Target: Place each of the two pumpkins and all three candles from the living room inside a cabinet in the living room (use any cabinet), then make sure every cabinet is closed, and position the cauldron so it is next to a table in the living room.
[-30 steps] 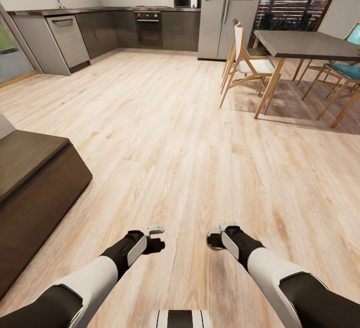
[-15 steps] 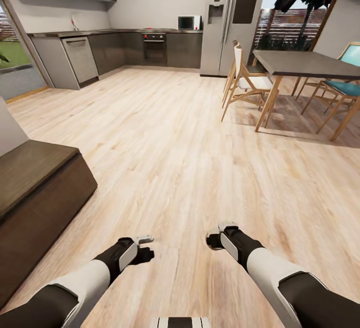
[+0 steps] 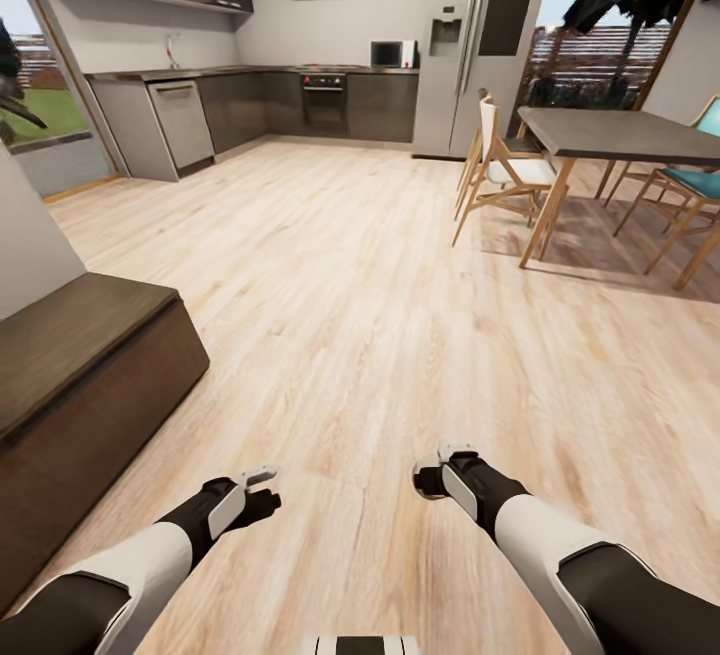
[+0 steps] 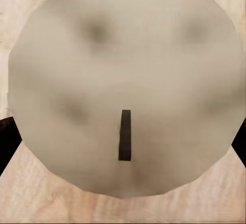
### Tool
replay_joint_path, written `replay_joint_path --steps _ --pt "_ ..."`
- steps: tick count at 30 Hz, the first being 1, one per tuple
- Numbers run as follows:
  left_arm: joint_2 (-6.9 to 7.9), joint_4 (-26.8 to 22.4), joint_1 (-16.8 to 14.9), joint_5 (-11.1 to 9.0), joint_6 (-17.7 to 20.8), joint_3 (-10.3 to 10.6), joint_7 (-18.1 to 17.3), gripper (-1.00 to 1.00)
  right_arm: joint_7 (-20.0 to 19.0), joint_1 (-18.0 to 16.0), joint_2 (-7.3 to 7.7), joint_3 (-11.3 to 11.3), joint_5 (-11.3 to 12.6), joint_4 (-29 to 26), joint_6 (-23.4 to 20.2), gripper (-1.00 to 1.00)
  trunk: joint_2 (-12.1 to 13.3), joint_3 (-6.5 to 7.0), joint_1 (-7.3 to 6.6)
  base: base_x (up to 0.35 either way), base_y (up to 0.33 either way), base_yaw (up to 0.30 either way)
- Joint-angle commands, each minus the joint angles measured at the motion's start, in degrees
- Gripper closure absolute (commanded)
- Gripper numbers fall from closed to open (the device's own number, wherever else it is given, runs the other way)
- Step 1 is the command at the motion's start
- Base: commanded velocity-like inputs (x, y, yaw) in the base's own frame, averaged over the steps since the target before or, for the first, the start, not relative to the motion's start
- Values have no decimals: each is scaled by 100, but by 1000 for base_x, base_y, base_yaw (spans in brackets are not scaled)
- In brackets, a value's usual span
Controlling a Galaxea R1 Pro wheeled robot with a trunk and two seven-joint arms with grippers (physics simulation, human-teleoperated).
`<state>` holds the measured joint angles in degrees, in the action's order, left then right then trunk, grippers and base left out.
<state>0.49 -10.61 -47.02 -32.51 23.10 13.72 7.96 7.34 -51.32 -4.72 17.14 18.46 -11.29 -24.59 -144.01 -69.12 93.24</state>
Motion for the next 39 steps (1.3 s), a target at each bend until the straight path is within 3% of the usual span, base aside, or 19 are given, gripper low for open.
replay_joint_path --steps 1,9,14,39 --pt "3 -13 0 -62 26 42 39 -100 33 0 0 44 61 -13 -28 100 -2 1 -4 -286 -93 178" --pt "20 -8 0 -51 -346 36 49 -100 33 0 -3 61 63 -14 -9 100 -2 45 -4 -299 -120 225" --pt "171 -11 0 -61 -343 39 46 -100 52 0 5 64 61 -14 -2 100 -2 71 -4 -301 -117 236" --pt "142 -1 0 -63 -363 34 47 -100 71 0 3 81 52 -197 -37 100 -2 191 -4 -296 -67 245"
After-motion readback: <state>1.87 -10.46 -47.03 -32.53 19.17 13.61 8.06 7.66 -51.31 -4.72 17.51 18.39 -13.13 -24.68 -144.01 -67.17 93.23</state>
